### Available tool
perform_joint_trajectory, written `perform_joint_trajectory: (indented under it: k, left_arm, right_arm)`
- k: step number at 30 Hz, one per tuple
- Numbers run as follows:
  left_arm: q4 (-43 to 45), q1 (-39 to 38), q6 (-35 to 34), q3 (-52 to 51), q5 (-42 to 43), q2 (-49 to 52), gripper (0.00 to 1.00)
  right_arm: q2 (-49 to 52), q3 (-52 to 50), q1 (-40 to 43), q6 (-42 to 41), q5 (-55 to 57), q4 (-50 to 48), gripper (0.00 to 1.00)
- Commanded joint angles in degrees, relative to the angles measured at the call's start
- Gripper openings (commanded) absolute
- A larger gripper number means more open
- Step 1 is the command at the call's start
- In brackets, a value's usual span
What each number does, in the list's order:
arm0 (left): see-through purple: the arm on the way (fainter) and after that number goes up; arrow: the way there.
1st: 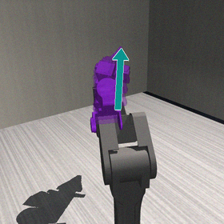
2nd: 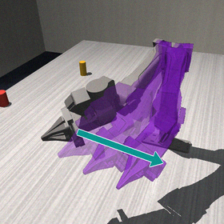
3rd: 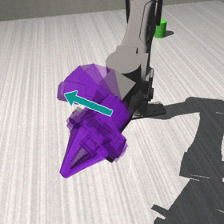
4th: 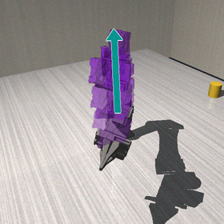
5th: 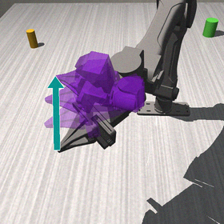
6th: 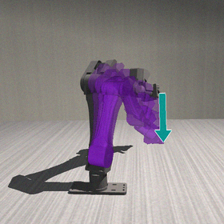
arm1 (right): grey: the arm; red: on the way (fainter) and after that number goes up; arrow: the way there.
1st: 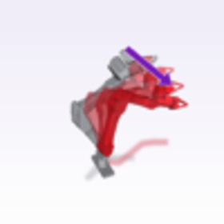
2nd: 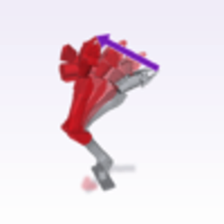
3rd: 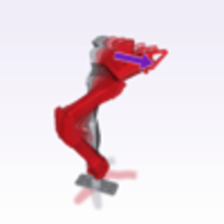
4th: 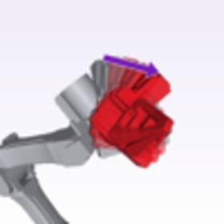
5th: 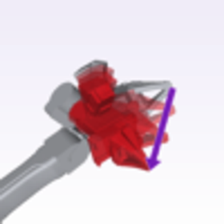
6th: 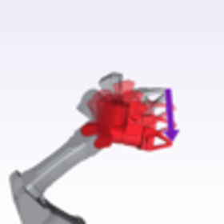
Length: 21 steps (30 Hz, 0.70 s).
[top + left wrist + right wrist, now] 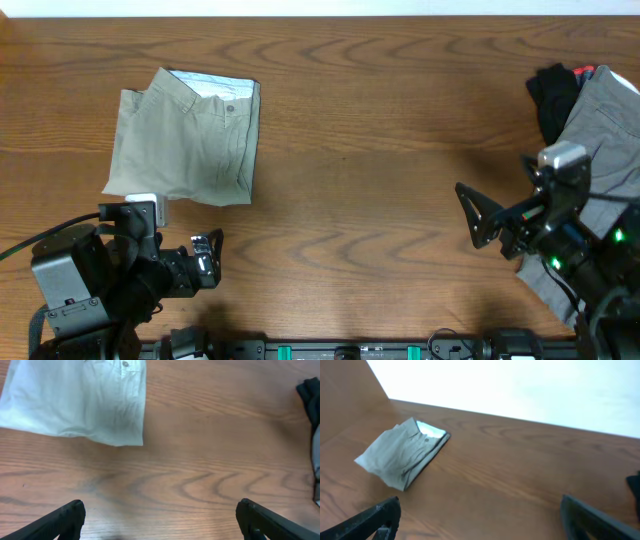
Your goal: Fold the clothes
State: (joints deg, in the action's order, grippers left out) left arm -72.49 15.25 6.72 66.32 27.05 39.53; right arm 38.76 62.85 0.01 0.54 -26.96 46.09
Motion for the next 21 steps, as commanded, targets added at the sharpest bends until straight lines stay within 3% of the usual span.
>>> perform_joint_trajectory:
  k: [1,21]
  left_arm:
    - [-0.76,-0.22,1.18,0.33,-1.46,0.04,0.98]
    - [4.44,-0.22,-4.22,0.33,-0.59,0.07,0.98]
  right_arm:
    - [-0.68,0.04,-0.46,0.83,1.44,0.24,0.99]
    - [-0.57,0.04,-0.46,0.83,1.46,3.17,0.99]
